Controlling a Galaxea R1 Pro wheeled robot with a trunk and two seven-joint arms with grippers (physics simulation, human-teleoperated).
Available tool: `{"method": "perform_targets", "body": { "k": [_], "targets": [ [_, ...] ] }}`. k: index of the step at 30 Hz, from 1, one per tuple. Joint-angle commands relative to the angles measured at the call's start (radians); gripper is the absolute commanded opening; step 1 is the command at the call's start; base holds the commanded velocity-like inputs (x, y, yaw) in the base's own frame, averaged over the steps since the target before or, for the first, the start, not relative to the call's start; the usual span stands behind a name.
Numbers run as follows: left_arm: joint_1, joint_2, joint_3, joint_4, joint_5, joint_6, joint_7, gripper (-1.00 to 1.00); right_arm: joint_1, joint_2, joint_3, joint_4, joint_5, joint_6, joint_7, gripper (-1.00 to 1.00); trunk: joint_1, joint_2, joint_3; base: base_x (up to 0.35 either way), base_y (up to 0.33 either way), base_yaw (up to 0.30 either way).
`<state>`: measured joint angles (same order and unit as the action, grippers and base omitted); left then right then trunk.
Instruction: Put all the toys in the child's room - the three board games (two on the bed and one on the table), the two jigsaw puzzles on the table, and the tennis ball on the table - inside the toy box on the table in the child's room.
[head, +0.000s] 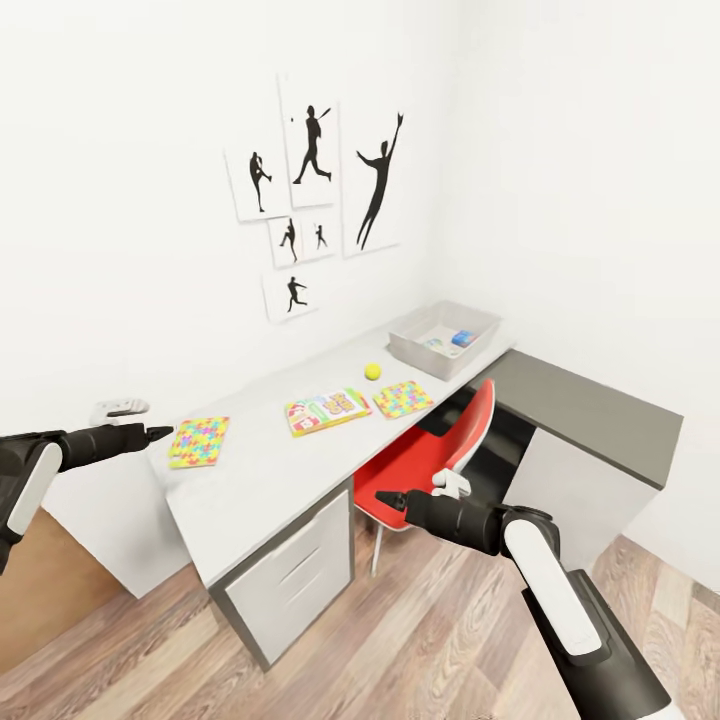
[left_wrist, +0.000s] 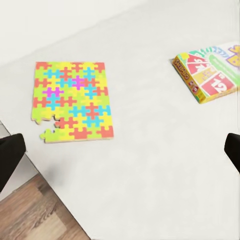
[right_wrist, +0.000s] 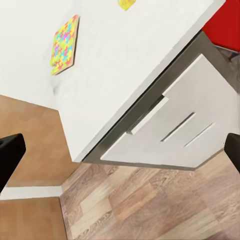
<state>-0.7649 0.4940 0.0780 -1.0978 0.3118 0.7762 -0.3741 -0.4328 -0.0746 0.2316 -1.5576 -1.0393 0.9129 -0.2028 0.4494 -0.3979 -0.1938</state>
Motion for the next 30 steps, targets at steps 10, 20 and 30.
{"method": "perform_targets", "body": {
  "k": [10,20,30],
  "targets": [
    [-0.001,0.003,0.002,-0.001,0.001,0.006,-0.003,1.0,-0.001,-0.001,0.0,0.0,-0.009,0.001,-0.01,1.0,0.001,-0.002,-0.002,0.0,0.1,-0.277],
    [-0.001,0.004,0.003,-0.001,0.001,0.006,-0.003,1.0,-0.001,-0.001,-0.001,0.001,-0.009,0.001,-0.01,1.0,0.001,-0.002,-0.002,0.0,0.227,-0.118],
    [-0.001,0.006,0.003,-0.001,0.001,0.006,-0.003,1.0,-0.001,-0.001,-0.002,0.001,-0.009,0.001,-0.01,1.0,0.001,-0.002,-0.002,0.0,0.125,-0.107]
  ]
}}
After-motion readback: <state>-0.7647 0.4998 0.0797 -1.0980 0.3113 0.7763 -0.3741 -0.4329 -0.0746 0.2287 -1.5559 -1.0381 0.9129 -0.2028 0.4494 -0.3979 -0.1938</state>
